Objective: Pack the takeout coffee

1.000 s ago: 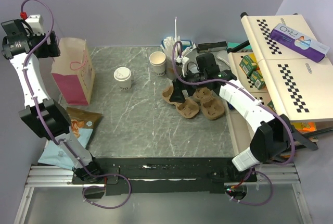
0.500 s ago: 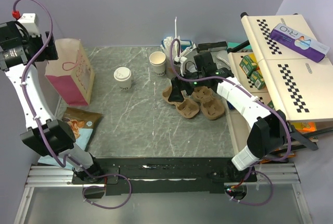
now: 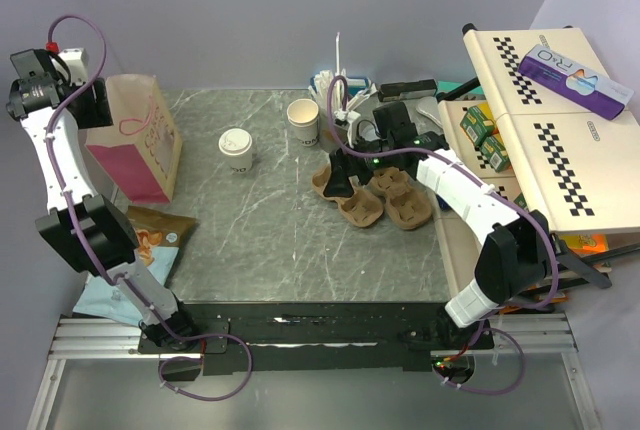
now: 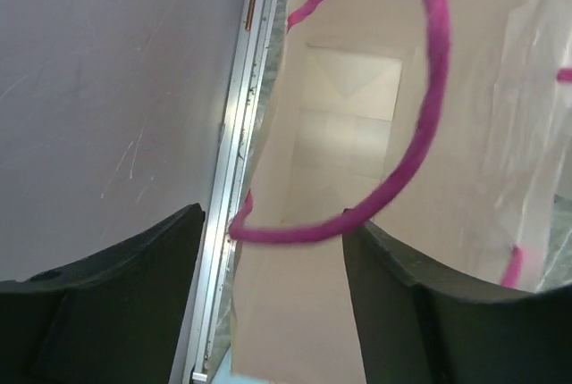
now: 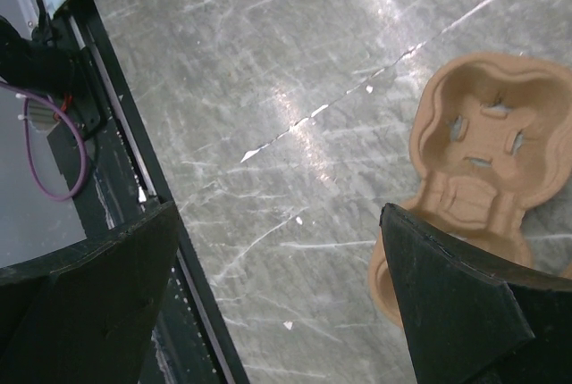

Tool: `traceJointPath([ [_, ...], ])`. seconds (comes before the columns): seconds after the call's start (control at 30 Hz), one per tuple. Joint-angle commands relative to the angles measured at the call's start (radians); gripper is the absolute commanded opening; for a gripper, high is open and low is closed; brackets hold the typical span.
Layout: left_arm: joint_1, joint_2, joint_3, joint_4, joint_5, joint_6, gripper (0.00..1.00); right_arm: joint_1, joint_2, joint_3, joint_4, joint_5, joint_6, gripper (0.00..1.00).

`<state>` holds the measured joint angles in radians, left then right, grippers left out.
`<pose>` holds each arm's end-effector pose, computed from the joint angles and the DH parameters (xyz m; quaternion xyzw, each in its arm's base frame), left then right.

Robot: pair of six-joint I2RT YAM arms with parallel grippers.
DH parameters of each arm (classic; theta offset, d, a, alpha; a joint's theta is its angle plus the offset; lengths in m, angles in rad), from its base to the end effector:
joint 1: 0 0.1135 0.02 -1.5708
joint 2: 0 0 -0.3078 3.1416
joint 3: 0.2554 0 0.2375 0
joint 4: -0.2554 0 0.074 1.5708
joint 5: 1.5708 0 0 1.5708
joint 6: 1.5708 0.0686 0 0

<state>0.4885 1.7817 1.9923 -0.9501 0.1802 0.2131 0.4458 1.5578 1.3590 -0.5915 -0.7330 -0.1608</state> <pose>0.3600 0.1774 0.4258 -0.0891 0.9075 0.0609 0.4059 0.2879 0.1885 0.3459 -0.3880 0.7833 0.3785 0.3045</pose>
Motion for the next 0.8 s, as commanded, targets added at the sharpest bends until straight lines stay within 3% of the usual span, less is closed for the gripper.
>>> traceJointPath([
  [0.0, 0.001, 0.028, 0.065, 0.013, -0.028, -0.015, 0.63, -0.01, 0.001, -0.018, 0.03, -0.023, 0.018, 1.0],
  [0.23, 0.002, 0.058, 0.062, 0.017, -0.022, -0.014, 0.52, -0.013, 0.022, 0.006, 0.019, -0.002, -0.002, 1.0],
  [0.53, 0.002, 0.062, 0.033, 0.008, 0.047, 0.015, 0.21, -0.058, 0.131, 0.13, -0.089, 0.03, -0.017, 1.0],
  [0.7, 0.002, 0.033, -0.026, 0.056, 0.076, 0.037, 0.15, -0.064, 0.197, 0.241, -0.18, 0.027, -0.123, 1.0],
  [0.77, 0.001, 0.024, -0.046, 0.076, 0.088, 0.043, 0.02, -0.065, 0.226, 0.279, -0.229, 0.03, -0.204, 1.0],
])
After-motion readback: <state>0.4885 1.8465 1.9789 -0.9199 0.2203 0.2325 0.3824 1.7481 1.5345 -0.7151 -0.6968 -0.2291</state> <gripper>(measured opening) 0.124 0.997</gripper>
